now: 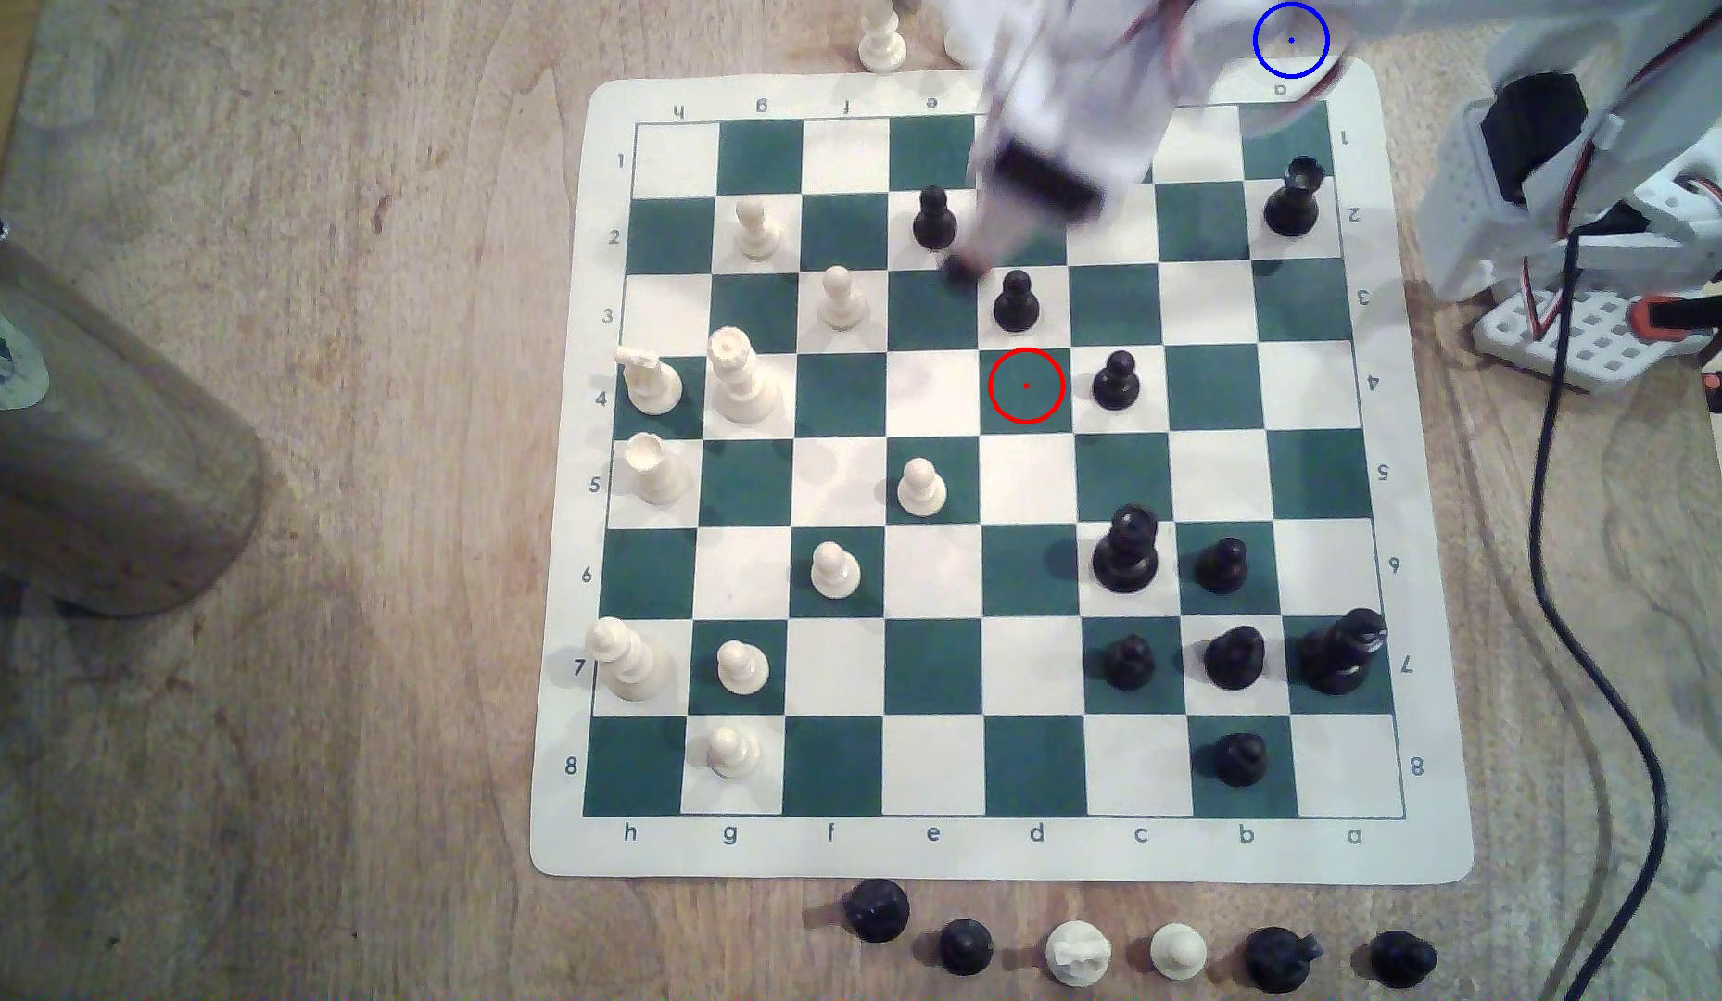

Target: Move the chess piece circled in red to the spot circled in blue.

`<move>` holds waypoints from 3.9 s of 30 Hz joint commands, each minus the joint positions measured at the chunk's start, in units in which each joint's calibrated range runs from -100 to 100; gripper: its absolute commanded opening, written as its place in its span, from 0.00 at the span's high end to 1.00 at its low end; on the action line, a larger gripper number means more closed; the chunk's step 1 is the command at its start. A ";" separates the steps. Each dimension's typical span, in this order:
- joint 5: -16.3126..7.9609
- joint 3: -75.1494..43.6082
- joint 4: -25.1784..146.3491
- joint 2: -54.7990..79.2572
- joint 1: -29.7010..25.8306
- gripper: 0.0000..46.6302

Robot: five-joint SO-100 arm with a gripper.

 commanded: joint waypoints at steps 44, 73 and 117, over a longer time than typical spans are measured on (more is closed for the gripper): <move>16.21 49.51 -8.39 -29.56 45.36 0.99; 18.32 52.42 -11.58 -24.64 45.91 0.99; 19.73 46.98 6.85 -40.86 44.65 0.36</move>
